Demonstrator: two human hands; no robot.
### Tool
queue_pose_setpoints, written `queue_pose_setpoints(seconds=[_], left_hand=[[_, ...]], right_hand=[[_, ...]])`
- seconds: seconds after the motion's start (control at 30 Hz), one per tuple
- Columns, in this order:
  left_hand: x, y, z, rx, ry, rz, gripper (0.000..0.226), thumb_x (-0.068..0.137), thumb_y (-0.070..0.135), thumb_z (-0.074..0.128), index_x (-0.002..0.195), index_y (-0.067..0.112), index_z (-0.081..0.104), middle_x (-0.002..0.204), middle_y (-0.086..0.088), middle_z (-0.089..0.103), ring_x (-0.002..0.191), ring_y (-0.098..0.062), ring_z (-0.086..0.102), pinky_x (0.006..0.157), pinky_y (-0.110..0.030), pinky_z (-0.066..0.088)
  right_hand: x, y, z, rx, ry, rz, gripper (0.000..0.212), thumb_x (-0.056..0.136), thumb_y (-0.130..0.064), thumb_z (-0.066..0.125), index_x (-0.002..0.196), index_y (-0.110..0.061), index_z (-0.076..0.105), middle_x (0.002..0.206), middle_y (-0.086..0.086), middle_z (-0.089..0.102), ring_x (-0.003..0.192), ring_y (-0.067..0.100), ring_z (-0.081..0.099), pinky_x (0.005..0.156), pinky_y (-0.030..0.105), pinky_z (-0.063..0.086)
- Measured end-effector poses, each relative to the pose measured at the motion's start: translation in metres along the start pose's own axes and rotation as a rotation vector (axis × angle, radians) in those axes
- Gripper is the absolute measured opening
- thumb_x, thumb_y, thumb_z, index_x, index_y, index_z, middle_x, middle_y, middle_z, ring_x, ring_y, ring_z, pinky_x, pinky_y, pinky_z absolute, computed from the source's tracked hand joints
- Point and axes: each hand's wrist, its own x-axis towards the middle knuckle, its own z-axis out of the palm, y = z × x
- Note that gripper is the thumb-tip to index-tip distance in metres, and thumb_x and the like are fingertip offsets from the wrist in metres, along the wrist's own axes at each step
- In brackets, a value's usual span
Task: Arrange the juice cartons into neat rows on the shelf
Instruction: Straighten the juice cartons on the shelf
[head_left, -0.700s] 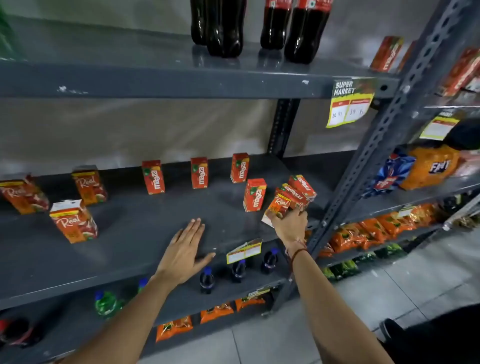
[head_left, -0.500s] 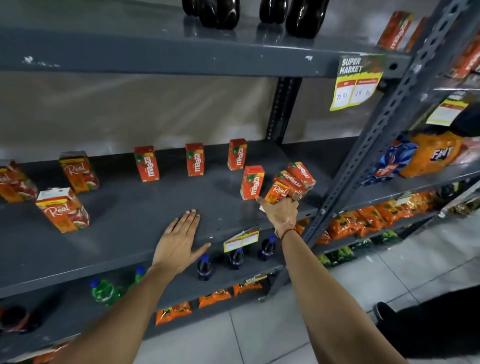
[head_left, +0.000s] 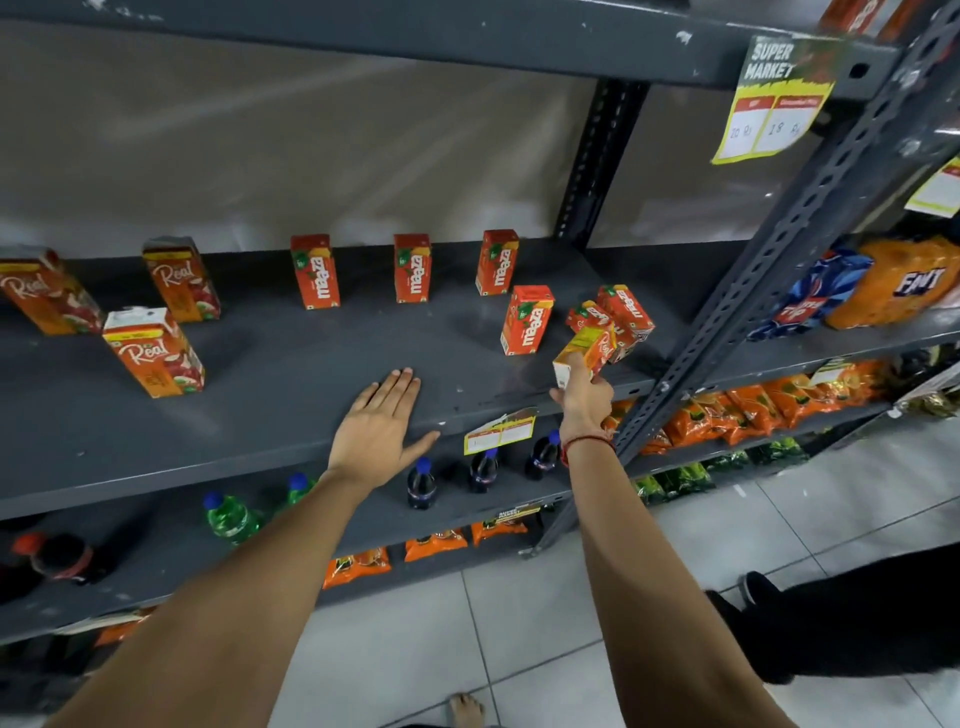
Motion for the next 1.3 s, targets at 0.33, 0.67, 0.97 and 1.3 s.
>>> queue_pose_setpoints(seconds=[0.33,0.67,0.97,1.3], left_hand=[[-0.038,-0.034,-0.026,-0.156,0.097,-0.021,0.063,0.092,0.047,0.041,0.137,0.004,0.039,0.145,-0.012,0.039,0.135,-0.022,0.031,0.110,-0.036,0.019],[-0.185,-0.186,-0.052,-0.152,0.139,-0.412,0.075,0.091,0.060,0.022,0.127,0.001,0.049,0.132,-0.017,0.053,0.123,-0.028,0.046,0.099,-0.036,0.031],[-0.239,-0.268,-0.058,-0.050,-0.024,-0.507,0.092,0.084,0.072,0.018,0.133,-0.003,0.043,0.139,-0.020,0.045,0.128,-0.031,0.041,0.105,-0.041,0.028],[-0.240,-0.274,-0.044,-0.059,0.009,-0.506,0.087,0.086,0.069,0.022,0.135,0.000,0.040,0.141,-0.016,0.043,0.132,-0.029,0.036,0.105,-0.043,0.029]], right_hand=[[-0.088,0.028,0.059,-0.073,-0.140,-0.349,0.045,0.070,-0.011,0.080,0.109,-0.006,0.058,0.095,0.000,0.066,0.078,-0.002,0.062,0.084,0.016,0.045],[-0.227,0.105,0.182,-0.269,-0.568,-0.623,0.041,0.066,-0.025,0.084,0.095,-0.025,0.055,0.090,0.002,0.072,0.081,0.007,0.068,0.076,0.011,0.050],[-0.304,0.141,0.295,-0.560,-0.663,-0.700,0.054,0.069,-0.034,0.079,0.106,-0.009,0.048,0.104,0.012,0.066,0.095,0.027,0.065,0.081,0.039,0.057],[-0.302,0.169,0.341,-0.825,-0.599,-0.787,0.070,0.072,-0.044,0.076,0.117,-0.004,0.041,0.115,0.017,0.060,0.110,0.032,0.055,0.084,0.042,0.052]])
